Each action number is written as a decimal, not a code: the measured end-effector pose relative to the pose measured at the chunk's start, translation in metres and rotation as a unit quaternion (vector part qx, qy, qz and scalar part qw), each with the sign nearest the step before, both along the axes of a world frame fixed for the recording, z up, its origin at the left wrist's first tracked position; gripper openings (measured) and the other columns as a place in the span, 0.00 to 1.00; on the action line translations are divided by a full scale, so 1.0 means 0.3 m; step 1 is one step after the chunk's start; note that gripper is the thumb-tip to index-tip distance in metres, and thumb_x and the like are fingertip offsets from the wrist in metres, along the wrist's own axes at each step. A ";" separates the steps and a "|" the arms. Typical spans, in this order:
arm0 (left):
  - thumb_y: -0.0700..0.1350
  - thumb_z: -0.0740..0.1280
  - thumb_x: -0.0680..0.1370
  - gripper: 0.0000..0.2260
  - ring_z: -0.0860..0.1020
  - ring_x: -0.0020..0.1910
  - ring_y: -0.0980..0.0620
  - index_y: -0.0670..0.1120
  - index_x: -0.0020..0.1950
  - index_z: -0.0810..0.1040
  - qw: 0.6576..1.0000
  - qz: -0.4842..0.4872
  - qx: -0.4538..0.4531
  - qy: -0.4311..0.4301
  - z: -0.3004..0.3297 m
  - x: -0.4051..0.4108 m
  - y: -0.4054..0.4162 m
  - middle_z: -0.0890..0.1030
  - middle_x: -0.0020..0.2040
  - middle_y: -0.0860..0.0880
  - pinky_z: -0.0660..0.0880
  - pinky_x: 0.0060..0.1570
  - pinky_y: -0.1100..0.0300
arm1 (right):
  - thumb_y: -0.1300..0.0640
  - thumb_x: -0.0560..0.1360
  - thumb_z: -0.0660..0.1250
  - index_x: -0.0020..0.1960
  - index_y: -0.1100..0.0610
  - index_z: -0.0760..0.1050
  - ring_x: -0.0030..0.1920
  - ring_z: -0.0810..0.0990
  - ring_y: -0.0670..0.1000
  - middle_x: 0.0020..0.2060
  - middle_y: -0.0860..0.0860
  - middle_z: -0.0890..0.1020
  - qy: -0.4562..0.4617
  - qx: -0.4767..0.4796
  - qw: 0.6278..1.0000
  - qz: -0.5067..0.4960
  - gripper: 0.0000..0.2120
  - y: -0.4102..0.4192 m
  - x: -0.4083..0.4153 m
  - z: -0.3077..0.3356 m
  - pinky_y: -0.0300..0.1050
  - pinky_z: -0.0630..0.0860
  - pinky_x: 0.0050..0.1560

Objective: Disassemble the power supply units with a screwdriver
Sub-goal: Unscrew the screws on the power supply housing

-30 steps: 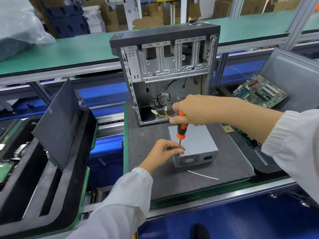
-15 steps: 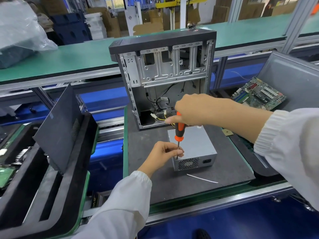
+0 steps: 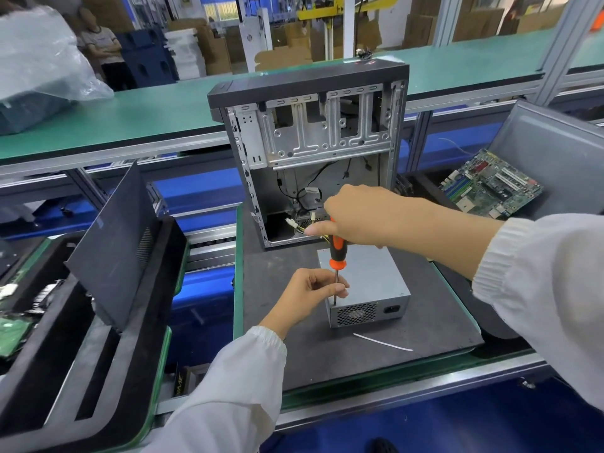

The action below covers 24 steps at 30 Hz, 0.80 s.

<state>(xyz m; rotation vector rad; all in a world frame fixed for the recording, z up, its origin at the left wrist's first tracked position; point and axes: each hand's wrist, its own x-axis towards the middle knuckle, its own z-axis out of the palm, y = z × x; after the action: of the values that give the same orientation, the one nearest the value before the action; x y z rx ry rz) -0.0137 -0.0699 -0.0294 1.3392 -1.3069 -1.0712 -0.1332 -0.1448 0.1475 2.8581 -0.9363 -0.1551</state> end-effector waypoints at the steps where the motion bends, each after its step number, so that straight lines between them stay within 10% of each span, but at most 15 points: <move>1: 0.38 0.68 0.78 0.04 0.83 0.46 0.51 0.40 0.48 0.83 1.000 -0.001 0.000 0.001 0.001 0.000 0.001 0.85 0.44 0.41 0.77 0.54 0.59 | 0.37 0.80 0.52 0.38 0.57 0.65 0.22 0.70 0.46 0.31 0.51 0.70 -0.002 -0.007 1.000 0.015 0.25 0.000 0.004 -0.006 0.39 0.61 0.23; 6: 0.36 0.67 0.79 0.06 0.83 0.47 0.51 0.36 0.53 0.82 0.999 0.002 -0.013 0.038 0.018 -0.004 0.005 0.85 0.46 0.40 0.77 0.51 0.63 | 0.57 0.81 0.57 0.54 0.52 0.66 0.29 0.75 0.48 0.39 0.50 0.71 0.035 0.181 0.981 0.053 0.03 -0.013 0.005 0.013 0.39 0.70 0.27; 10: 0.38 0.65 0.80 0.08 0.82 0.46 0.53 0.35 0.52 0.82 1.000 -0.009 -0.011 0.001 0.018 -0.015 0.005 0.85 0.46 0.39 0.76 0.50 0.64 | 0.58 0.77 0.65 0.55 0.48 0.67 0.33 0.78 0.46 0.46 0.52 0.75 0.053 0.276 0.958 0.055 0.10 -0.019 -0.002 0.053 0.40 0.76 0.31; 15: 0.39 0.66 0.80 0.07 0.83 0.47 0.52 0.36 0.52 0.83 1.000 -0.003 0.008 0.007 0.021 -0.015 -0.003 0.85 0.44 0.40 0.76 0.52 0.61 | 0.31 0.75 0.54 0.46 0.59 0.69 0.23 0.80 0.50 0.28 0.53 0.79 0.048 0.087 0.995 -0.007 0.30 -0.003 0.011 0.024 0.41 0.73 0.26; 21: 0.39 0.66 0.80 0.08 0.83 0.50 0.50 0.38 0.57 0.82 0.998 -0.004 -0.002 0.060 0.050 -0.021 0.001 0.85 0.48 0.41 0.77 0.54 0.60 | 0.54 0.80 0.60 0.51 0.53 0.68 0.32 0.79 0.51 0.40 0.52 0.76 0.108 0.149 0.978 0.097 0.04 -0.047 0.015 0.037 0.42 0.72 0.30; 24: 0.39 0.66 0.80 0.08 0.83 0.51 0.49 0.39 0.54 0.83 0.998 -0.006 -0.005 0.065 0.063 -0.023 -0.004 0.85 0.47 0.41 0.76 0.53 0.61 | 0.62 0.76 0.64 0.54 0.51 0.67 0.41 0.80 0.55 0.46 0.51 0.74 0.127 0.190 0.963 0.145 0.11 -0.057 0.016 0.056 0.42 0.72 0.32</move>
<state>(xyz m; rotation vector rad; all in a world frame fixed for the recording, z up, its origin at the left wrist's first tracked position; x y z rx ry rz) -0.0208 -0.0711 -0.0105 1.2353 -1.2234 -1.1392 -0.1284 -0.1620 0.1642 3.1686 -0.4727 -0.7207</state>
